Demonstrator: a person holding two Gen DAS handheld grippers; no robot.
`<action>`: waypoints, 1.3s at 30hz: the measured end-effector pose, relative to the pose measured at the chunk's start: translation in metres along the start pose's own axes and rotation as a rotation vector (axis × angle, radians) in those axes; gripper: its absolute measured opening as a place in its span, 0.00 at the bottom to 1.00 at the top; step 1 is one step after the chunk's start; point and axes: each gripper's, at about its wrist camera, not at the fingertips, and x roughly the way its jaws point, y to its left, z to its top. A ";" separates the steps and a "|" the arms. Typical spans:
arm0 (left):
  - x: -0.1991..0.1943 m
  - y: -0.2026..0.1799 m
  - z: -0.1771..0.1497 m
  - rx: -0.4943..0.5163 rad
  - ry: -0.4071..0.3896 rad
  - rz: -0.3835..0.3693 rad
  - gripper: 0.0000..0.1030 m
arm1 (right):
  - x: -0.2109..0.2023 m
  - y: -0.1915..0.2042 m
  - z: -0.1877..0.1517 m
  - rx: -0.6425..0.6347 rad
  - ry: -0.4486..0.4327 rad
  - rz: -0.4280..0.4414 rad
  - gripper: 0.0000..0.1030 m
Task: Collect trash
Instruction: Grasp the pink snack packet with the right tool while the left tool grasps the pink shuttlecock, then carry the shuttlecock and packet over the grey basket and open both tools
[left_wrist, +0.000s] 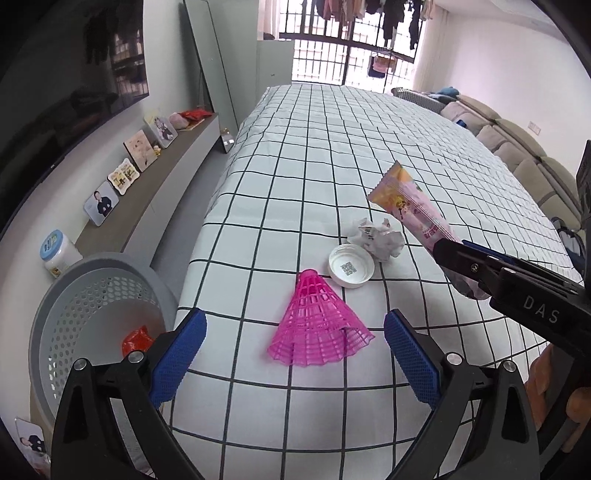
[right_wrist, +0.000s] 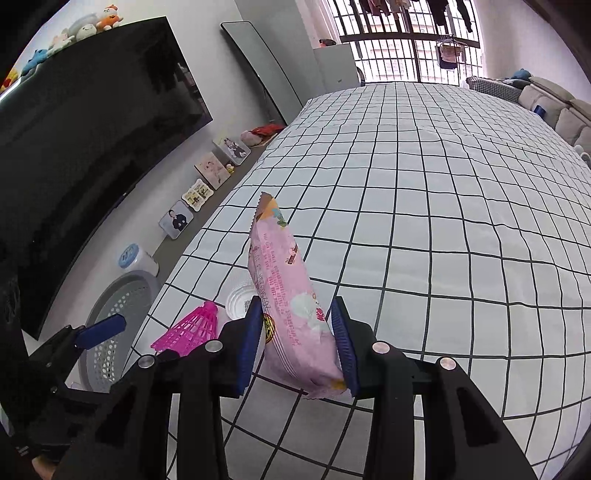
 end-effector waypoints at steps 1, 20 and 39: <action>0.004 -0.004 0.001 0.010 0.000 0.006 0.92 | -0.002 0.000 0.000 0.002 -0.004 0.002 0.36; 0.045 -0.006 0.004 0.013 0.057 0.025 0.66 | -0.011 0.002 0.002 -0.006 -0.031 0.019 0.36; 0.025 0.012 -0.002 0.009 0.023 0.007 0.48 | 0.002 0.001 0.001 -0.001 -0.009 -0.007 0.36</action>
